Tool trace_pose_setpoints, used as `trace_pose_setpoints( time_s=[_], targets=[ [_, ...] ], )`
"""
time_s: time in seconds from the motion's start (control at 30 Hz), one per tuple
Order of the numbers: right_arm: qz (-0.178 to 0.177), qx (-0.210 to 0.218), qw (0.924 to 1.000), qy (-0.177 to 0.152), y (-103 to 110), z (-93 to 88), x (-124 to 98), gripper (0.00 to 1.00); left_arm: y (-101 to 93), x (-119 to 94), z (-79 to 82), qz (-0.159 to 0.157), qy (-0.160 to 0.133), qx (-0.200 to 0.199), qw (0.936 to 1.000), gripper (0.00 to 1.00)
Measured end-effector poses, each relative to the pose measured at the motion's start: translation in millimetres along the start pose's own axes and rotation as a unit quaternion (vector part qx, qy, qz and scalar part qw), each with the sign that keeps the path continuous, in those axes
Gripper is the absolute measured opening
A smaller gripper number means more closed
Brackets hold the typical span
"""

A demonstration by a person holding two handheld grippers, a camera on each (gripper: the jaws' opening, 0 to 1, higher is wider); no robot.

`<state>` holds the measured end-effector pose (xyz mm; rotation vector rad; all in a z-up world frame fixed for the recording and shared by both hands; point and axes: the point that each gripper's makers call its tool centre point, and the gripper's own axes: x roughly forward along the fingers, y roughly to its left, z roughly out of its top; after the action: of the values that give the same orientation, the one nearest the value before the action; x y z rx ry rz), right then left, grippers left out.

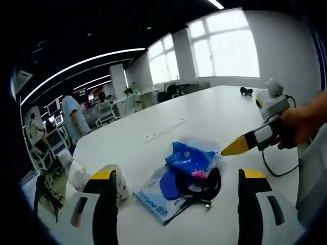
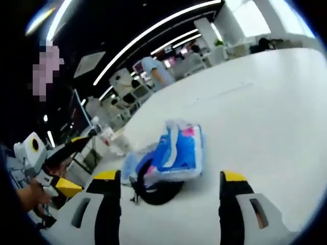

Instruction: Arrange the tabletop items into an orderly group along one side of the table until the central work area is clear of visible clutter.

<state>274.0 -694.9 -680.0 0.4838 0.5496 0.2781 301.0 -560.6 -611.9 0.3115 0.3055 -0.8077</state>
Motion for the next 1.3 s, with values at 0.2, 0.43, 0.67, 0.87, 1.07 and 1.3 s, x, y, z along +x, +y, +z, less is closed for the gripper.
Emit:
trace_pose_setpoints(
  time_s=[0.2,0.43,0.67,0.87,1.07,1.3],
  targets=[
    [-0.004,0.013,0.9999,0.001,1,-1.4,0,0.74,7.1,22,5.2,-0.017,0.003,-0.001,0.9998,1.00],
    [-0.018,0.033,0.9993,-0.003,-7,0.9,1,0.72,5.6,49,4.2,-0.047,0.017,0.021,0.9985,1.00],
    [-0.032,0.039,0.9987,-0.010,-9,3.7,-1,0.71,3.1,72,7.3,-0.077,0.017,0.019,0.9967,1.00],
    [-0.047,0.065,0.9966,-0.021,-16,3.2,-6,0.69,0.7,87,7.1,-0.088,0.020,0.025,0.9956,0.99],
    [-0.059,0.074,0.9954,-0.016,-24,-2.1,-11,0.68,-5.5,107,4.9,-0.108,0.026,0.036,0.9931,0.98],
    [-0.064,0.076,0.9949,-0.013,-27,-4.9,-10,0.66,-4.6,125,1.5,-0.122,0.036,0.034,0.9913,0.94]
  ],
)
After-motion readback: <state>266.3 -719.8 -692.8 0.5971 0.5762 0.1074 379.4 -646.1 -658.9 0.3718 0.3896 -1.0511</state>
